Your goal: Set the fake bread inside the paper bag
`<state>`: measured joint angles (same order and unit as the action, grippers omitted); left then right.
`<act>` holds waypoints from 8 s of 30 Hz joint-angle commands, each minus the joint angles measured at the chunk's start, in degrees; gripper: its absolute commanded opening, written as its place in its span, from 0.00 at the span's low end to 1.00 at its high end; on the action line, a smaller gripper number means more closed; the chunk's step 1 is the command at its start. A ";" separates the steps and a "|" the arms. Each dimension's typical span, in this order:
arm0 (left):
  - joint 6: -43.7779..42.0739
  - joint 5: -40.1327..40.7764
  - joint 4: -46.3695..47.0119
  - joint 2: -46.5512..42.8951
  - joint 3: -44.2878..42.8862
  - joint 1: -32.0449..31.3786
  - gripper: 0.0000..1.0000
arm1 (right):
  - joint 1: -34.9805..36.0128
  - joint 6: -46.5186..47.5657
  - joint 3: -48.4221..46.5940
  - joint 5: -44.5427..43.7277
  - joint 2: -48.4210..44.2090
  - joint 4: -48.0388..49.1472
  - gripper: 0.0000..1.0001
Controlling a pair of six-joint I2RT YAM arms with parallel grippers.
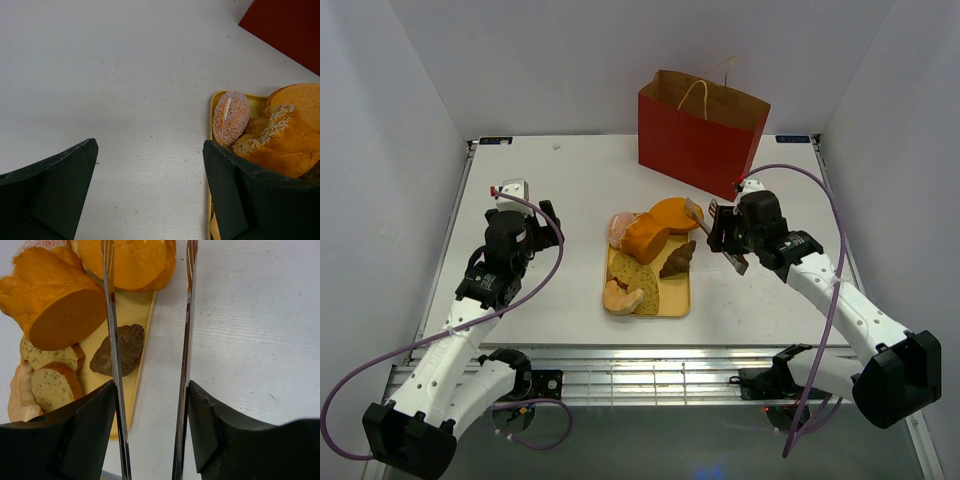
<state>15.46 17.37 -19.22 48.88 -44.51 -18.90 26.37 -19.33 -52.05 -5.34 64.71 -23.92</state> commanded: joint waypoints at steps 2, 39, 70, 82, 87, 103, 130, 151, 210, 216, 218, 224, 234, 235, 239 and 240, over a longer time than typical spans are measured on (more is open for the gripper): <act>-0.61 0.21 0.68 -0.89 -0.66 -0.18 0.96 | -0.09 -1.06 0.63 0.33 0.86 3.97 0.61; -0.70 0.39 0.68 -1.16 -0.66 -0.26 0.96 | -0.53 -4.22 3.01 4.82 3.32 9.51 0.39; -0.52 0.48 0.68 -1.42 -0.66 -0.26 0.96 | -0.71 2.98 -14.83 3.06 -2.39 -1.74 0.08; -0.52 0.56 0.68 -1.51 -0.66 -0.26 0.96 | -0.71 3.25 -27.74 7.19 -2.31 -4.38 0.08; -0.61 0.91 0.68 -1.42 -0.58 -0.26 0.96 | -0.62 2.46 -34.33 5.87 -0.90 -4.29 0.08; -0.61 1.44 0.77 -0.81 -0.31 -0.26 0.96 | -2.28 -1.23 -48.83 -5.29 6.74 -1.83 0.08; -0.70 -0.23 0.94 0.51 -0.31 -0.35 0.96 | -20.83 -3.17 -33.65 12.02 9.38 5.99 0.08; -0.70 -1.02 0.94 0.78 -0.40 -0.26 0.96 | -20.92 -3.52 -34.96 13.52 14.83 7.75 0.27; -1.22 0.48 0.68 -0.02 -0.49 -0.26 0.98 | -12.49 1.84 -6.75 23.27 -13.37 3.27 0.50; -1.05 1.79 0.68 -0.02 -0.31 -0.26 0.98 | -7.23 1.58 -2.45 22.66 -14.35 2.30 0.50; -1.14 1.62 0.68 -0.10 -0.31 -0.26 0.96 | -5.64 1.32 -1.39 21.17 -14.52 2.21 0.50; -1.14 1.80 0.68 0.16 -0.40 -0.26 0.97 | 0.25 -0.79 2.83 17.57 -14.70 2.13 0.49; -1.14 1.27 0.68 0.25 -0.49 -0.26 0.97 | 7.55 -4.83 6.44 15.28 -14.70 1.07 0.49; -1.14 1.27 0.68 0.33 -0.49 -0.26 0.97 | 8.16 -5.10 6.70 14.67 -14.52 1.07 0.49; -1.14 1.01 0.59 0.25 -0.49 -0.27 0.97 | 10.45 -6.59 7.40 13.17 -13.47 1.42 0.49; -1.14 0.92 0.68 0.25 -0.49 -0.26 0.97 | 11.41 -6.86 7.49 12.47 -13.21 1.42 0.49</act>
<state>14.81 18.59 -19.22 49.39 -44.51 -18.94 35.99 -24.38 -44.91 9.45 51.11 -24.16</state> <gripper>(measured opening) 0.973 0.495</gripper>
